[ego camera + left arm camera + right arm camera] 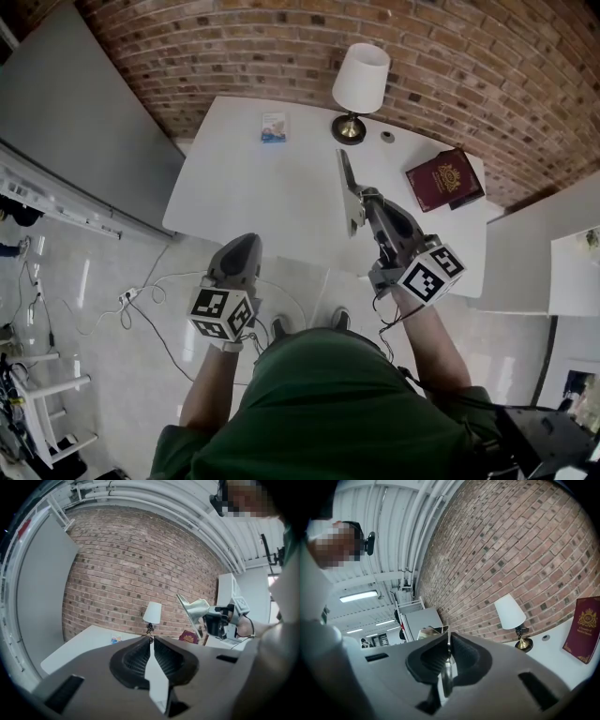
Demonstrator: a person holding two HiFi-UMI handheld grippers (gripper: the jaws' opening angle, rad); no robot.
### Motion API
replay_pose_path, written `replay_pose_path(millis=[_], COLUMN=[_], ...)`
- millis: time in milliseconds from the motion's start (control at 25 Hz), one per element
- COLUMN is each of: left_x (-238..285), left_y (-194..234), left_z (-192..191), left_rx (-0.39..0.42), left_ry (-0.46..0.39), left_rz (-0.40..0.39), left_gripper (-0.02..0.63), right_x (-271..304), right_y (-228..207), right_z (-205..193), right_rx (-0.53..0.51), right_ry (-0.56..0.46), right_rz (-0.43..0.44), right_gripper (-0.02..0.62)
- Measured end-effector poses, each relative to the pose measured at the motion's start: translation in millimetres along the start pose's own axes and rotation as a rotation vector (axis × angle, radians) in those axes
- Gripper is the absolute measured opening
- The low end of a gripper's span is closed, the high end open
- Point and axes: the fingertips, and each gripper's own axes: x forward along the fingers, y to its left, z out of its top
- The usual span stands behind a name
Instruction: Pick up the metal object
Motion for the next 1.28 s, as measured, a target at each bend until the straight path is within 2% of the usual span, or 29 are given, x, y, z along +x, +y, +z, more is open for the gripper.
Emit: replay_pose_path(millis=[1280], left_x=[-8.8], left_y=[-7.9], left_z=[-6.4], left_rx=[0.004], left_ry=[0.011], left_rz=[0.0], left_gripper=[0.018], right_x=[-10.4], right_y=[7.6], right_z=[0.1], right_rx=[0.007], right_ry=[-0.006], right_rz=[0.008], right_gripper=[0.006])
